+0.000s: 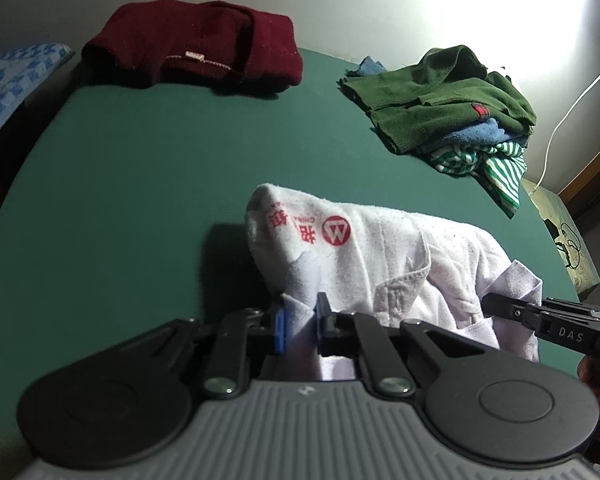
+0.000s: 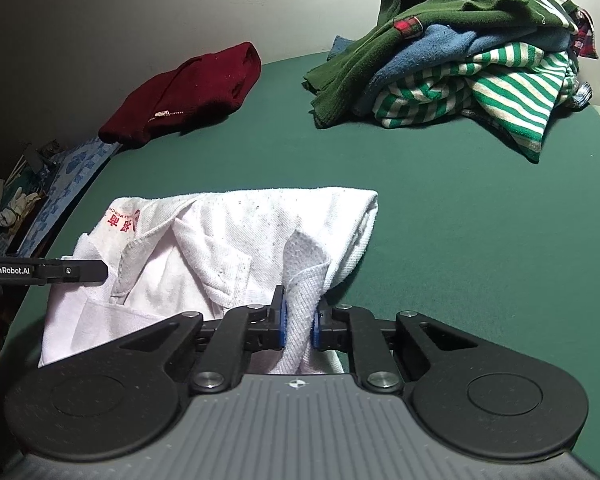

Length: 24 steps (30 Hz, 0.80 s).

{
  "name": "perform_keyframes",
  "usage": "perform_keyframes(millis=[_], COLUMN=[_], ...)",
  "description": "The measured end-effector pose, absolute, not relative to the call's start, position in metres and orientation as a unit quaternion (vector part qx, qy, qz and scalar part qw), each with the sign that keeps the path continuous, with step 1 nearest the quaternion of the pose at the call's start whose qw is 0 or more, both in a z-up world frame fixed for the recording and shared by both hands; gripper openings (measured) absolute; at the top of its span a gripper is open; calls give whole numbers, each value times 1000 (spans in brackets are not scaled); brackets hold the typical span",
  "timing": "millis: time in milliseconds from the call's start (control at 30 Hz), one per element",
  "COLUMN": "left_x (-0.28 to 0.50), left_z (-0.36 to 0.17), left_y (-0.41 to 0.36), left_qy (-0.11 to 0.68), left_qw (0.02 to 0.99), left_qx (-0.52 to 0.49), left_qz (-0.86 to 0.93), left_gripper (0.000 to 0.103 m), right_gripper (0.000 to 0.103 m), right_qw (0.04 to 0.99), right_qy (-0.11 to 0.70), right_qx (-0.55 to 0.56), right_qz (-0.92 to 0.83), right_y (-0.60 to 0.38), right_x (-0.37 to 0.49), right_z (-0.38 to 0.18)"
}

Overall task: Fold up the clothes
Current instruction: 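Keep both grippers pinching the folded white shirt edge and adjust the fold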

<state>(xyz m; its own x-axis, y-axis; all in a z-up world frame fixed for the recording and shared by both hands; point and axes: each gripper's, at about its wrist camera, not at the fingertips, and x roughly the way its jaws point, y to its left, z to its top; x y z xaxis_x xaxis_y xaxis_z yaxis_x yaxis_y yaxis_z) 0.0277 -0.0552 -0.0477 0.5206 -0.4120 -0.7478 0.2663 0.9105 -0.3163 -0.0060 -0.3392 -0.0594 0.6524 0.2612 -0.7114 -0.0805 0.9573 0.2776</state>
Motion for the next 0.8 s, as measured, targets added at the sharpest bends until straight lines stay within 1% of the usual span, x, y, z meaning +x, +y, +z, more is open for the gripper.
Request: perform_keyframes(millis=[300,333,533,667,800], left_x=[21,21,20,26,31], left_z=[-27,-26,-21,-36,-51], left_y=[-58,-58,-54,-48,-41], left_qy=[423,423,420,438,457], left_qw=[882,883,886,877,867], left_qx=[-66,-62,-54,-66,-78], left_qz=[-197,-196,-190,-185,-180], left_gripper=[7,3,2,2,7], right_gripper=[12,12,12,12,15], right_qw=[910,910,910,909,905], right_qy=[386,384,387,392,401], right_qx=[114,114,107,103,110], right_qz=[104,105,101,97,87], right_y=[-338,-338,-335,-334,-338], right_x=[-6,-6,-2,0,0], right_z=[-43,-41,-41,-43,-51])
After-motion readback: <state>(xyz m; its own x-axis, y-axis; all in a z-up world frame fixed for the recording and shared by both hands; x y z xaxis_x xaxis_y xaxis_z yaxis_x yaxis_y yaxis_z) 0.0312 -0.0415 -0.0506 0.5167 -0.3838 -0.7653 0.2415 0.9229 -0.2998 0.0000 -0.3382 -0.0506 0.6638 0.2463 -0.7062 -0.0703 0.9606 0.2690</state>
